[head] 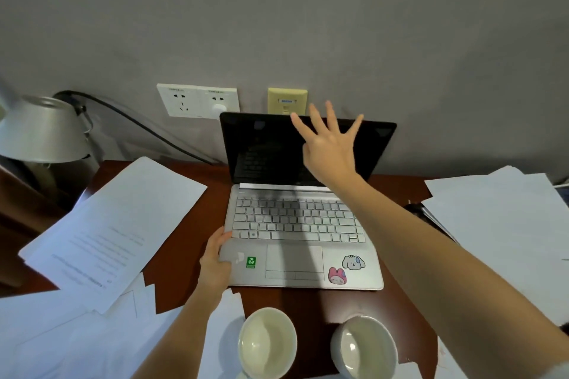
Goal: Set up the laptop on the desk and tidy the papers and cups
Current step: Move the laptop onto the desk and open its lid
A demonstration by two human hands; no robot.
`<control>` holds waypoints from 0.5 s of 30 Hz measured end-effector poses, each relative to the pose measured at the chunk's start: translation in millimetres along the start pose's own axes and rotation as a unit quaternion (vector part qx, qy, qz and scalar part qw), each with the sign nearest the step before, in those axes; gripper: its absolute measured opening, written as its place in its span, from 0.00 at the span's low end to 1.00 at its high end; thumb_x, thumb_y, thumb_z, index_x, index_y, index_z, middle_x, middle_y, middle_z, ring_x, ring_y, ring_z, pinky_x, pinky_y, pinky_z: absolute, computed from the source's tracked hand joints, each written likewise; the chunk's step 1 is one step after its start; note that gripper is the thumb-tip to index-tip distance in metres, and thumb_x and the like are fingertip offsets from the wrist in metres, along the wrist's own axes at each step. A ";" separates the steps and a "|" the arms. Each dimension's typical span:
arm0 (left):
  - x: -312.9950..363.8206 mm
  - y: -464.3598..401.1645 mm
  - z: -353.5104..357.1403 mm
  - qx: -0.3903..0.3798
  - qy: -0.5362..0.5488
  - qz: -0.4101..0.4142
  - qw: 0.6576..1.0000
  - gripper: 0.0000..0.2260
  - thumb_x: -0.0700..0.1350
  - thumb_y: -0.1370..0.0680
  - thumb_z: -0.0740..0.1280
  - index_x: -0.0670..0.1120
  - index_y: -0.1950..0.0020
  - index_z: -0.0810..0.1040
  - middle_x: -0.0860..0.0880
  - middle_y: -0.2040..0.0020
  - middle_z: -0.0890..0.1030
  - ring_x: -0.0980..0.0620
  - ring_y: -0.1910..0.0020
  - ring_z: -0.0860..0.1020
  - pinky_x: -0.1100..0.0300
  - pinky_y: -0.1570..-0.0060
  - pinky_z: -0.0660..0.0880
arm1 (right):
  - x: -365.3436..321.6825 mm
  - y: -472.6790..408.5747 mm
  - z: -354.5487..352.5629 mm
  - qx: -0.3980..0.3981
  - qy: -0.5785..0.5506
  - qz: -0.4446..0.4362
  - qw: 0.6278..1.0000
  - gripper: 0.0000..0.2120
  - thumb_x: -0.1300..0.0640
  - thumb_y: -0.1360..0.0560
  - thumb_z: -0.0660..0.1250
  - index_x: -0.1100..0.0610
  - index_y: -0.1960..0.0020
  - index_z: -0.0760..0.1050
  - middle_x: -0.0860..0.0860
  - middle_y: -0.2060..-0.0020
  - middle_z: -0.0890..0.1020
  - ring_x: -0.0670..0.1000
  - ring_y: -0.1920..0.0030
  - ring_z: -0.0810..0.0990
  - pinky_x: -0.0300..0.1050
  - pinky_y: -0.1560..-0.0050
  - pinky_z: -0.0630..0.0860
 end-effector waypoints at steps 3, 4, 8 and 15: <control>-2.4 -1.4 0.1 -0.001 -0.005 -0.007 1.000 0.30 0.28 0.23 0.59 0.54 0.27 0.62 0.54 0.36 0.65 0.53 0.42 0.72 0.64 0.59 0.78 | 2.6 -21.4 20.6 -0.073 -0.002 0.061 0.995 0.33 0.48 0.24 0.59 0.45 0.23 0.49 0.59 0.23 0.51 0.69 0.25 0.44 0.83 0.40 0.42; -3.5 -1.9 0.4 -0.003 -0.002 -0.008 1.000 0.30 0.28 0.23 0.60 0.54 0.26 0.62 0.55 0.36 0.65 0.53 0.44 0.72 0.65 0.61 0.77 | 3.6 -26.9 27.3 -0.089 -0.008 0.075 0.993 0.34 0.45 0.24 0.59 0.45 0.23 0.47 0.60 0.23 0.48 0.70 0.25 0.42 0.83 0.40 0.40; -4.6 -2.8 1.5 -0.005 0.002 -0.008 1.000 0.29 0.30 0.22 0.61 0.54 0.26 0.61 0.55 0.36 0.66 0.55 0.50 0.74 0.66 0.65 0.78 | 9.1 -42.1 47.9 -0.134 -0.006 0.092 0.987 0.38 0.40 0.25 0.59 0.43 0.23 0.42 0.58 0.22 0.42 0.70 0.26 0.38 0.83 0.41 0.38; -3.0 -3.2 0.3 0.005 -0.004 -0.005 1.000 0.28 0.28 0.22 0.59 0.52 0.27 0.63 0.55 0.33 0.65 0.54 0.42 0.71 0.59 0.54 0.79 | 16.6 -57.4 59.5 -0.185 -0.011 0.087 0.979 0.38 0.38 0.26 0.58 0.42 0.23 0.42 0.57 0.22 0.43 0.69 0.25 0.39 0.83 0.40 0.38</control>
Point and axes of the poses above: each hand's wrist, its own y-axis away from the middle knuckle, its own z-axis out of the palm, x = y × z, the point moved 8 cm from there along -y, towards the middle knuckle
